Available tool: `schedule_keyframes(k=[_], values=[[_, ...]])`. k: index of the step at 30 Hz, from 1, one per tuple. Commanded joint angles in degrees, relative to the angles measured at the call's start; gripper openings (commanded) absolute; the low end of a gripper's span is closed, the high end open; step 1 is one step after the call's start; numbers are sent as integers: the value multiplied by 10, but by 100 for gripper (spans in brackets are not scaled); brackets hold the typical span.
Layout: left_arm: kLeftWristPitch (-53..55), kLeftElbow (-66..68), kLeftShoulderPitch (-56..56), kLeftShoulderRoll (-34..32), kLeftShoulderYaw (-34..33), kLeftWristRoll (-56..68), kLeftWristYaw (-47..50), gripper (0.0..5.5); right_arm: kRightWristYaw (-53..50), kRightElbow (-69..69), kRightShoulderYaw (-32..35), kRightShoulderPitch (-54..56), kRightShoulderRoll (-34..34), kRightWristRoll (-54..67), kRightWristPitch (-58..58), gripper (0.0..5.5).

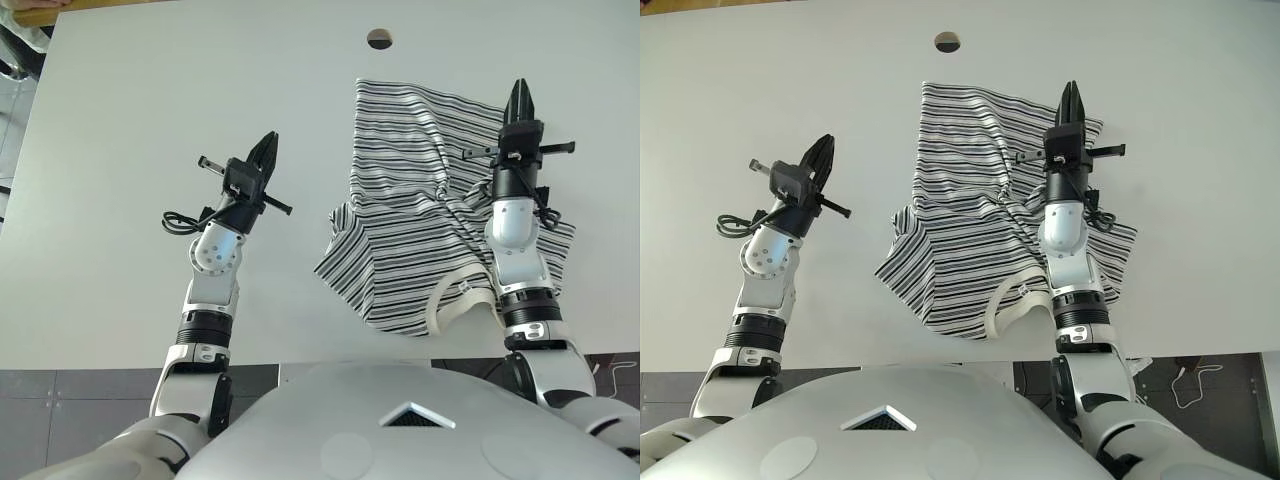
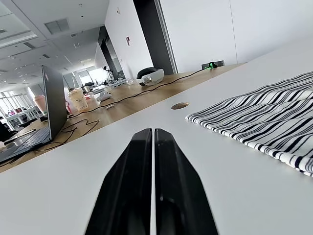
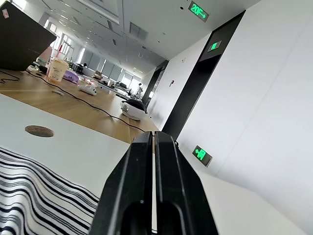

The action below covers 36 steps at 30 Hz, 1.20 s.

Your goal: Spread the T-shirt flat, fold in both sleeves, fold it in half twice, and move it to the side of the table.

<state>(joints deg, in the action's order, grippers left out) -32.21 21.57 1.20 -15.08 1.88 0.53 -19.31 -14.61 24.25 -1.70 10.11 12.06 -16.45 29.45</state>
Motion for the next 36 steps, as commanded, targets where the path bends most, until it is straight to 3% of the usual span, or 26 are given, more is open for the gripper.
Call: schedule_keyframes(k=[1, 10, 14, 36], values=[[13, -2, 3, -3, -7, 8, -2, 12, -7, -3, 7, 11, -4, -3, -15, 10], [50, 13, 11, -2, -10, -33, 47, 12, 13, 1, 0, 13, -7, 8, -7, 10], [133, 4, 10, 1, -20, 9, 23, 12, 35, 9, -2, 14, -8, 22, 2, 10], [99, 0, 8, 4, -7, 3, 0, 12, 76, 20, -7, 10, -11, 33, 30, 10]])
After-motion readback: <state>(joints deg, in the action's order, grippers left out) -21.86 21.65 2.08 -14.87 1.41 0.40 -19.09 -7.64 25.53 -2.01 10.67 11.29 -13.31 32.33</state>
